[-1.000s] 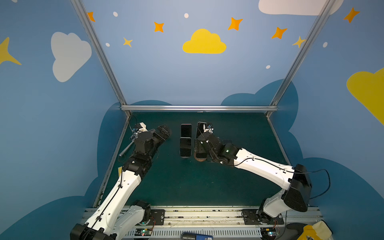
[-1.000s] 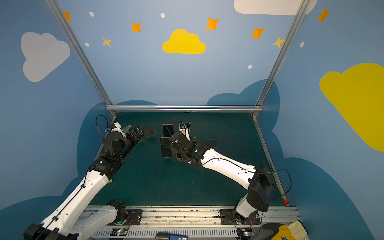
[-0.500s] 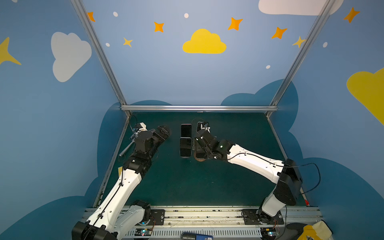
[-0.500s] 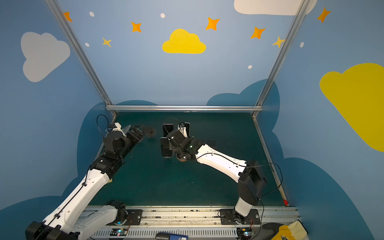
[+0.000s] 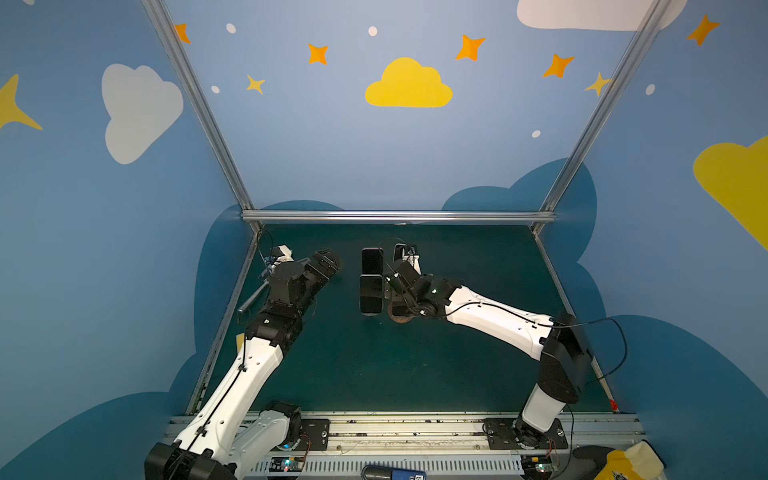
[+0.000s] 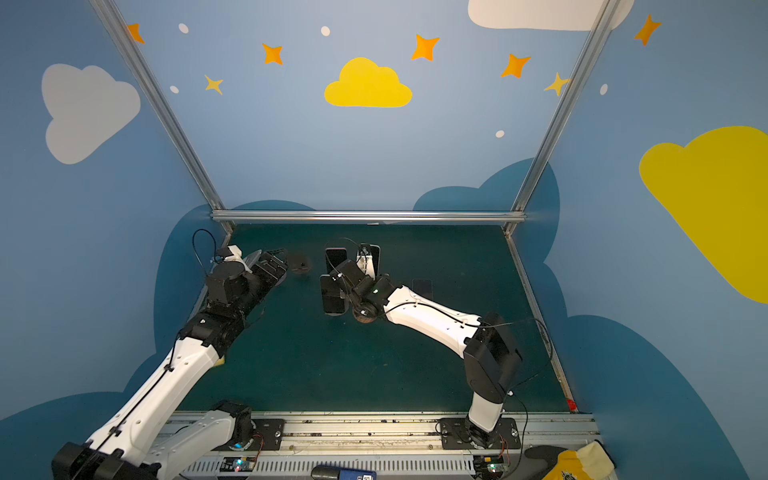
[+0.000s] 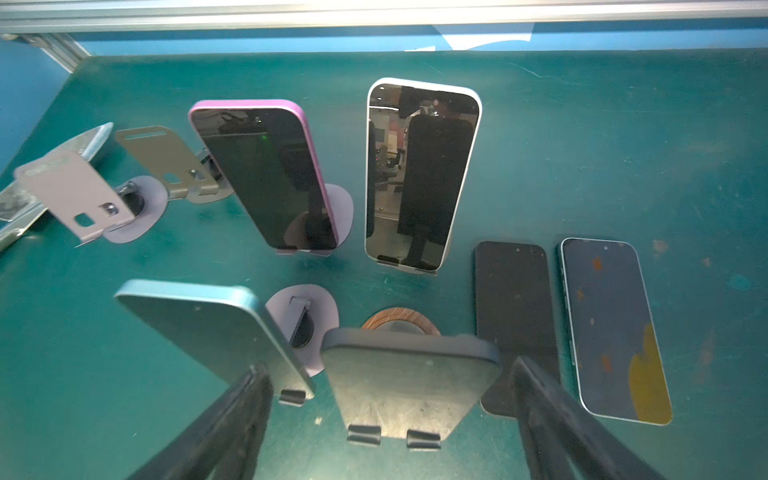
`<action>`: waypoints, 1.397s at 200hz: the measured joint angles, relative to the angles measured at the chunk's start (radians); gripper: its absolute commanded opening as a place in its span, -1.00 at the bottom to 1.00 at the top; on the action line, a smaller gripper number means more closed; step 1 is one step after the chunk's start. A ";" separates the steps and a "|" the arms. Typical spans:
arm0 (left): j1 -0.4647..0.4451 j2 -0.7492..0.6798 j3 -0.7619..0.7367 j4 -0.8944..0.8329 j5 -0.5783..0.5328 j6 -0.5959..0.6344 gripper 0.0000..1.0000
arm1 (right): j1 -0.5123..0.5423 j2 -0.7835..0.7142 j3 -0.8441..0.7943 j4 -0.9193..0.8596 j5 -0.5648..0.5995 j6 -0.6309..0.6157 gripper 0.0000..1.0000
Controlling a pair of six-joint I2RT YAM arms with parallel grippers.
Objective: Remove the phone from the phone stand
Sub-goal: 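Lower the open right gripper over the dark phone's top edge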
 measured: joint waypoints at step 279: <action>0.005 0.020 0.000 0.000 0.014 -0.006 0.99 | -0.052 0.066 -0.031 0.089 -0.026 0.036 0.64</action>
